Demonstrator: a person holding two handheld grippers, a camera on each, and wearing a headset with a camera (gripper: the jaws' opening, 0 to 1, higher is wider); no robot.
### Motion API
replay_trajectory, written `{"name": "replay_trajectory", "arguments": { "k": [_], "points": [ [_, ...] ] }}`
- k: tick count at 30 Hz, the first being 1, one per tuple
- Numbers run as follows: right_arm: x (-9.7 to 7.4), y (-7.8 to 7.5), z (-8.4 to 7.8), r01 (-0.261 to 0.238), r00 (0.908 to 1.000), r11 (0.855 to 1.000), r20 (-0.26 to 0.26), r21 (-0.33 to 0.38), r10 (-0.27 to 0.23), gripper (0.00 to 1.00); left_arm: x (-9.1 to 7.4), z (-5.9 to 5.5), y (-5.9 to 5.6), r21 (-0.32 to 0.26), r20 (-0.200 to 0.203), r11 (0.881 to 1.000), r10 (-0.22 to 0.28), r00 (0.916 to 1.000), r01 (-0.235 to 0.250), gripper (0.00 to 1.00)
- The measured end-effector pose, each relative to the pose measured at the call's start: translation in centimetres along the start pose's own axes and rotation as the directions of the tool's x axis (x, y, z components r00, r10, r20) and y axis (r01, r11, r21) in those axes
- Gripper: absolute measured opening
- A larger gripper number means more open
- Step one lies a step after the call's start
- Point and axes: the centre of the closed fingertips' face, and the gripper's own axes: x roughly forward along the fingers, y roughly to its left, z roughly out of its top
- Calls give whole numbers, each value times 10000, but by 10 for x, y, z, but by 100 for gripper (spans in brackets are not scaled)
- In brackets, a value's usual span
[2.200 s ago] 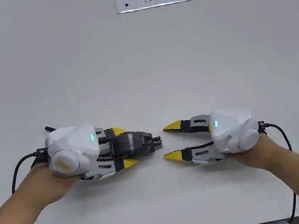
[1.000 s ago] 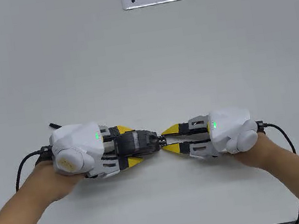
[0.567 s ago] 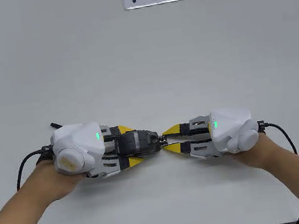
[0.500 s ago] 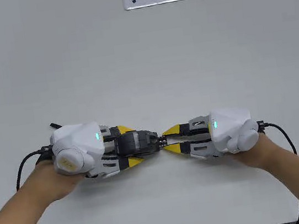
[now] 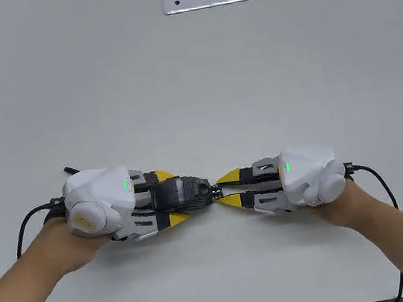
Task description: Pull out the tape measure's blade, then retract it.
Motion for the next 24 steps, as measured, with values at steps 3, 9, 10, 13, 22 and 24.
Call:
{"name": "replay_trajectory", "arguments": {
  "k": [3,9,10,13,22,24],
  "points": [
    [-1,0,0,-10,10000,10000,0,46,10,11,0,0,0,-22,16,10000,20,10000,-20,34],
    [-3,0,-1,-26,10000,10000,-6,79,26,10,0,1,0,-37,21,10000,12,10000,-12,34],
    [-4,0,-1,-31,10000,9999,-8,105,31,10,0,1,0,-51,30,10000,14,10000,-14,34],
    [-5,0,-2,-28,10000,9999,-11,124,28,10,0,1,0,-59,26,10000,23,10000,-23,34],
    [-7,0,-3,-27,10000,9997,-7,251,27,10,0,3,-2,-64,17,10000,42,10000,-42,34],
    [-7,0,-3,-36,10000,9996,7,297,36,10,0,3,-2,-75,20,10000,51,10000,-51,34]
  ]
}}
